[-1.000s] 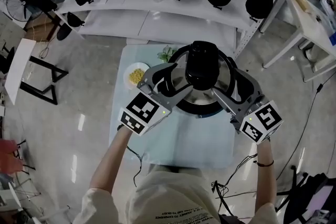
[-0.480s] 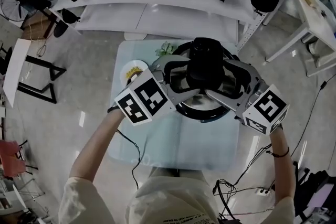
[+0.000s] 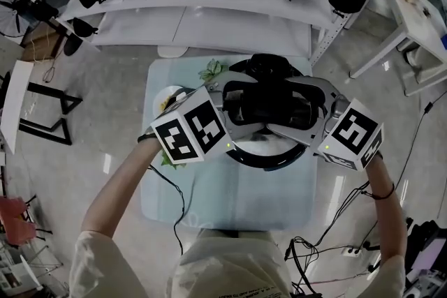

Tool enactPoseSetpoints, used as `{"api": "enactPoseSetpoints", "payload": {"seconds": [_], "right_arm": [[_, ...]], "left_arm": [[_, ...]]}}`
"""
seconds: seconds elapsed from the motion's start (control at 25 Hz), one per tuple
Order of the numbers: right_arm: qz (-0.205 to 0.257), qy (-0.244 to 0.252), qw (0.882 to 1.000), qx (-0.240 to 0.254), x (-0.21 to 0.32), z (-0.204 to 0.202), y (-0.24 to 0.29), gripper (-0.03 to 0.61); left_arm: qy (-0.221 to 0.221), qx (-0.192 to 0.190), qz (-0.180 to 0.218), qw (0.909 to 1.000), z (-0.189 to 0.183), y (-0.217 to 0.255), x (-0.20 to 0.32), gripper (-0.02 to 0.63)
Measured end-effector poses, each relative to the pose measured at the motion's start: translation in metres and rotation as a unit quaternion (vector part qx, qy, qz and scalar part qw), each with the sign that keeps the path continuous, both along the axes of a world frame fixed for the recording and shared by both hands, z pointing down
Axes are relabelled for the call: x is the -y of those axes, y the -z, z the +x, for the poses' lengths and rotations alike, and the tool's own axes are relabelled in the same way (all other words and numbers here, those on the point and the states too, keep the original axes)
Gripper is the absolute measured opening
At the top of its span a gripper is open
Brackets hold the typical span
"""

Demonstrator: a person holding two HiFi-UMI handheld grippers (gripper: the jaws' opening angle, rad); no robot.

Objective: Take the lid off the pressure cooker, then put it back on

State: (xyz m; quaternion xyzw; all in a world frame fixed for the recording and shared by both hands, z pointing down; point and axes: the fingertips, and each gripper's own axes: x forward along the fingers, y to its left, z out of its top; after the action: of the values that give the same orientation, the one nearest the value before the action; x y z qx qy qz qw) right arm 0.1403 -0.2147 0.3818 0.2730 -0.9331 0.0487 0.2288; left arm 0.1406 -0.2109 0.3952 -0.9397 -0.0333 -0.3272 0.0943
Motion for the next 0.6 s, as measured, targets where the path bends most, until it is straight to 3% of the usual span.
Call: {"api": "enactPoseSetpoints", "payload": {"seconds": [0.28,0.6], "right_arm": [[-0.030,0.039,0.999,-0.005,0.0020,-0.0026,-0.0059,0.322],[-0.058,0.087,0.994,0.017,-0.0003,-0.0076,-0.0085,0.282]], "left_arm": [[-0.036,0.018,-0.007,0.9992,0.0042,-0.0040,-0.0004,0.270],[-0.054,0.004,-0.022,0.9983,0.0047,-0.0053,-0.0017,0.270]]}}
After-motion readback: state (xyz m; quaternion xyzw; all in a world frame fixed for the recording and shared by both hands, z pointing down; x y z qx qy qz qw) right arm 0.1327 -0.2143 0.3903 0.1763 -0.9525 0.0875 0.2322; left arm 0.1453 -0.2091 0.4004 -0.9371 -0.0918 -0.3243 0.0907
